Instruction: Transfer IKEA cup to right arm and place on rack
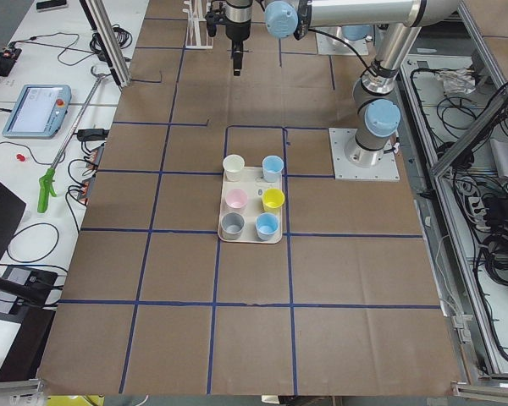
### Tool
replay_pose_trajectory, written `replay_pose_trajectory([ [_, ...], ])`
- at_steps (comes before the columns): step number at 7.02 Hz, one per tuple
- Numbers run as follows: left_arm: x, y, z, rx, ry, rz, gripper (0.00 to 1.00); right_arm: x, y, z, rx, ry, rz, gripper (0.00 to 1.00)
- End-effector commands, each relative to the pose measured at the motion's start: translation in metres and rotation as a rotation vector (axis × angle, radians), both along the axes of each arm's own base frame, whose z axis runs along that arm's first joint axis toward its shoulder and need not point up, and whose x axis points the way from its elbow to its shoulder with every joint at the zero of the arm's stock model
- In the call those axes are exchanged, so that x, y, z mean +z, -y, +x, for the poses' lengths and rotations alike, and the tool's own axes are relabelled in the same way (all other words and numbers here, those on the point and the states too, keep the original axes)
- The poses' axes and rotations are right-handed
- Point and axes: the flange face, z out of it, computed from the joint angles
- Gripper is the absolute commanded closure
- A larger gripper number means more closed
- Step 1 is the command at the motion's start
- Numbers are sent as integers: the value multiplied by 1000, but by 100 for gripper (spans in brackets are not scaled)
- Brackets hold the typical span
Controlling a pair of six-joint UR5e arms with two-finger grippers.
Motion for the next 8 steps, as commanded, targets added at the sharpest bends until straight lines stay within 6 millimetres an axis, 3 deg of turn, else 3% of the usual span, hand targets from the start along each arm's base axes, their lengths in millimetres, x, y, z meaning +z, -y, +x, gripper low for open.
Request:
replay_pose_trajectory([
  [1,-3,0,4,-33,2,6,0,-1,0,0,3,-1,7,0],
  [2,-3,2,19,-56,5,9,0,-2,-1,-1,4,-15,8,0],
  [4,-5,10,74,-57,11,13,0,-10,6,0,2,-14,25,0],
  [6,-9,13,88,-71,11,20,0,-12,4,1,6,-17,45,0],
  [7,-18,16,111,-86,7,38,0,-9,1,1,5,-17,39,0],
  [8,-33,13,153,-85,-1,59,0,-8,0,1,6,-17,42,0],
])
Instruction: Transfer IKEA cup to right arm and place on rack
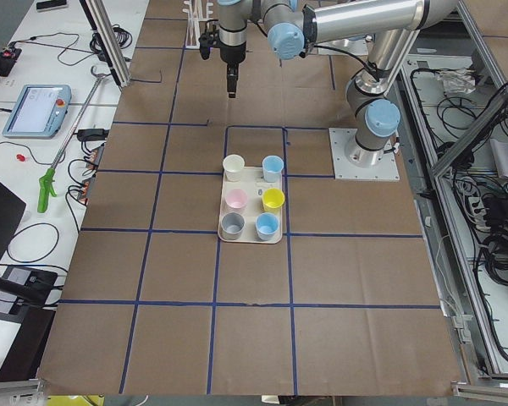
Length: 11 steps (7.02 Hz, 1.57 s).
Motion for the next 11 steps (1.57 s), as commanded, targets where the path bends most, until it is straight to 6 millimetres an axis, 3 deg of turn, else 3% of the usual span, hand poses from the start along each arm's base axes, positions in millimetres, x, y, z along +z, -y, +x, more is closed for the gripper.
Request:
replay_pose_trajectory([
  [1,-35,-9,84,-45,-6,15,0,-1,-1,0,2,-1,15,0],
  [2,-64,-17,114,-47,1,-8,0,0,-1,0,2,-1,12,0],
  [3,-98,-25,121,-40,18,-32,0,0,-1,0,2,-1,12,0],
  [4,-119,-28,118,-26,11,-31,0,-3,0,0,2,-1,18,0],
  [5,-123,-26,114,42,0,-27,0,-3,1,0,0,1,17,0],
  [6,-140,-16,95,32,-23,0,0,-6,2,0,-1,1,21,0],
  [7,-165,0,91,14,-18,-12,0,-5,2,0,-1,2,20,0],
  [8,-185,12,90,4,-13,-27,0,-6,2,0,-1,2,21,0],
  [10,-218,14,92,0,-37,31,0,-8,2,1,0,1,24,0],
  [11,-218,14,93,-1,-26,40,0,-11,4,0,-1,-1,32,0],
])
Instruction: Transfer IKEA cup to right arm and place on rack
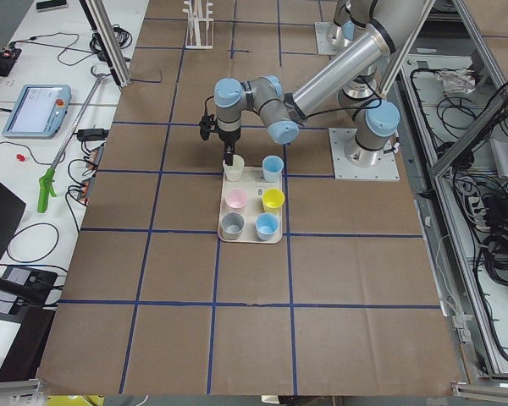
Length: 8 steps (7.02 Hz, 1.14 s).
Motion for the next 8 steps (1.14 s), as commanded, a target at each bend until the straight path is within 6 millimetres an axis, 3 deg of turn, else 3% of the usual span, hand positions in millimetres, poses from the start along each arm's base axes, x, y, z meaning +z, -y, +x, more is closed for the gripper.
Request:
replay_pose_trajectory([
  [1,-4,-1,0,-2,3,22,0,-6,3,-1,-1,-4,13,0],
  [2,-9,-1,1,0,0,30,1,-6,4,1,-1,0,8,0],
  [3,-9,-2,2,1,1,34,19,-13,9,1,-1,-2,23,0],
  [4,-6,-7,2,2,-1,73,58,-14,8,0,1,-4,32,0],
  [5,-1,-12,5,8,-13,128,90,-15,8,1,1,-3,36,0],
  [6,0,-13,6,11,-15,133,100,-16,8,1,2,-3,39,0],
  [8,12,-10,9,13,-3,110,100,-15,6,0,4,-4,39,0],
])
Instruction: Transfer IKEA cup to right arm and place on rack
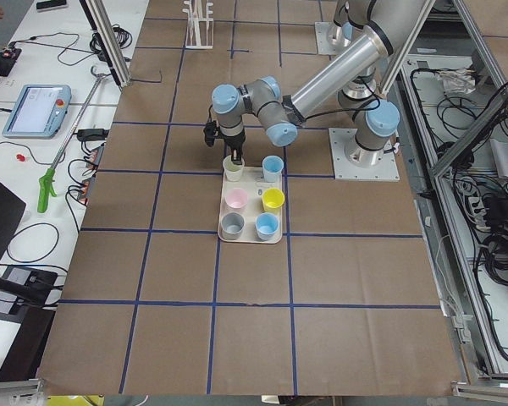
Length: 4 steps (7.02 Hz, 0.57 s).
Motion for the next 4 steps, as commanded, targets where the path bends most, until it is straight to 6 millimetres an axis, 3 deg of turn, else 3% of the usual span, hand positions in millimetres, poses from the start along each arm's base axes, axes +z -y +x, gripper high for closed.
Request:
replay_pose_trajectory([
  [1,38,8,5,3,12,-22,100,-1,-1,0,3,0,3,0],
  [3,132,19,9,5,-1,4,100,-5,0,-1,2,-12,12,0],
  [4,170,22,6,28,-9,20,100,-8,-1,-1,2,-13,16,0],
])
